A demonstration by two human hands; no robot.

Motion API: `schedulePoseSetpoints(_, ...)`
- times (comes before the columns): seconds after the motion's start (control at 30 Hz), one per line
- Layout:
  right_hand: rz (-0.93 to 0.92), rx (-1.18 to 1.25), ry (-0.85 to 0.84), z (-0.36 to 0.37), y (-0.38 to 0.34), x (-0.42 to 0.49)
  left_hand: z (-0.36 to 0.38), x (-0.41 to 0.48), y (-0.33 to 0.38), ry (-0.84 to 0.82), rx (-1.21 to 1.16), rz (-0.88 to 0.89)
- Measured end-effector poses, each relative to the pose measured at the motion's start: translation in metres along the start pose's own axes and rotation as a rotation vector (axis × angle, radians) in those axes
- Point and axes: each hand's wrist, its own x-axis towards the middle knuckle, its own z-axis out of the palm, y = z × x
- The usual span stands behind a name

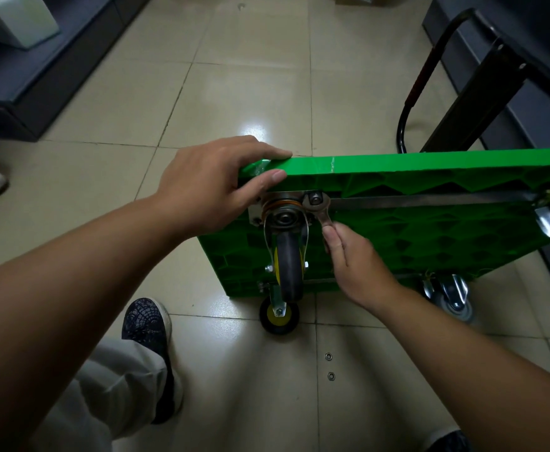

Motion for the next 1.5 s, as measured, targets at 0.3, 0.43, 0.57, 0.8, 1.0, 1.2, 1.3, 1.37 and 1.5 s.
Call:
schedulePoseSetpoints(0.3,-0.019,-0.166,-0.019,-0.018,-0.004,0.004,0.0,0.0,-0.001,0.029,0.028,0.017)
schedulePoseSetpoints(0.43,-0.048,-0.324,-0.04,-0.036,-0.01,0.006,0.001,0.002,-0.003,0.046,0.048,0.018)
schedulePoseSetpoints(0.57,-0.033,-0.426,-0.048,-0.042,-0.018,0.005,0.002,0.004,-0.003,0.046,0.042,0.018)
schedulePoseSetpoints(0.8,-0.044,-0.695,-0.138,-0.072,-0.043,0.01,0.002,0.004,-0.004,0.05,0.039,0.024)
schedulePoseSetpoints(1.0,-0.196,-1.096,-0.055,-0.105,-0.06,0.02,0.002,0.001,-0.003,0.056,0.063,0.03)
schedulePoseSetpoints(1.2,-0.148,-0.832,0.07,-0.084,-0.051,-0.009,0.003,0.001,0.001,0.033,0.078,0.023)
schedulePoseSetpoints(1.3,-0.081,-0.273,-0.027,-0.076,-0.047,-0.03,0.004,-0.001,0.001,0.04,0.066,0.024)
schedulePoseSetpoints(1.37,-0.008,0.035,-0.015,-0.065,-0.047,-0.039,0.006,-0.001,0.002,0.039,0.059,0.021)
schedulePoseSetpoints(1.5,0.086,0.331,0.082,-0.034,-0.035,-0.045,0.006,-0.001,0.003,0.038,0.056,0.017)
